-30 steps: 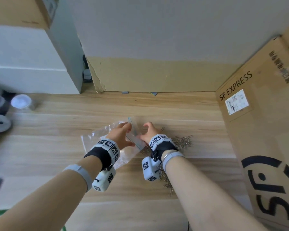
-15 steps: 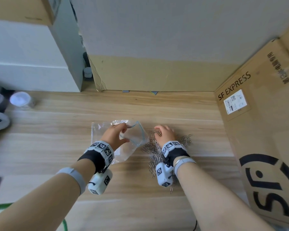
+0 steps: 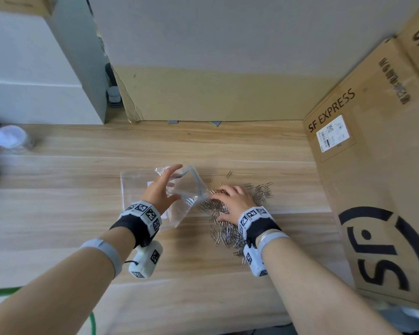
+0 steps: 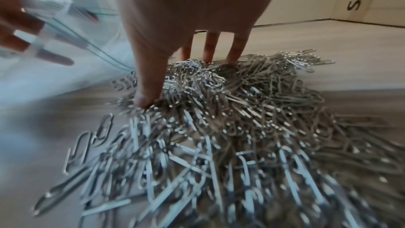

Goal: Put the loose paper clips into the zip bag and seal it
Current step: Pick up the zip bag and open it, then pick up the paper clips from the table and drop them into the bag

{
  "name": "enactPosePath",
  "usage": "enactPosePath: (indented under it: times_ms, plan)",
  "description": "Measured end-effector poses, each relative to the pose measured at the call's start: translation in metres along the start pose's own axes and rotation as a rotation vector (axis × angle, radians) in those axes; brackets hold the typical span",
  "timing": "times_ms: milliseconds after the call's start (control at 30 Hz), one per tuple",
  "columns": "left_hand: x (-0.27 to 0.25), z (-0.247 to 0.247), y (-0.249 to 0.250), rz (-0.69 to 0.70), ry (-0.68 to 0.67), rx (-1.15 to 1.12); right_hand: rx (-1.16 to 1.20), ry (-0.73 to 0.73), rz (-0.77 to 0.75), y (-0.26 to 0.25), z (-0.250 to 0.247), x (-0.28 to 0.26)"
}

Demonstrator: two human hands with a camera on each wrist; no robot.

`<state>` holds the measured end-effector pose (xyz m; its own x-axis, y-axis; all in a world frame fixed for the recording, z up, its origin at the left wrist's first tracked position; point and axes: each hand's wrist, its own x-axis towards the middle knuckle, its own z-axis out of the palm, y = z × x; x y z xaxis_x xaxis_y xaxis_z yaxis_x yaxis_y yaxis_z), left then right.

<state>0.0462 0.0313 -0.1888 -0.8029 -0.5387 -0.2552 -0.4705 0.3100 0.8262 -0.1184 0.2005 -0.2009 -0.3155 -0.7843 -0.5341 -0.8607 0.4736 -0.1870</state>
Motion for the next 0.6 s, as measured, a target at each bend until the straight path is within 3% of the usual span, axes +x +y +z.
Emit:
enactPosePath:
  times_ms: [267,600]
  plan:
    - [0.003,0.005,-0.009,-0.019,0.021,-0.03,0.145,0.062,-0.057,-0.006,-0.006,0.0]
    - [0.005,0.01,-0.013,-0.055,0.037,-0.134,0.345,0.164,0.072,-0.002,-0.021,0.003]
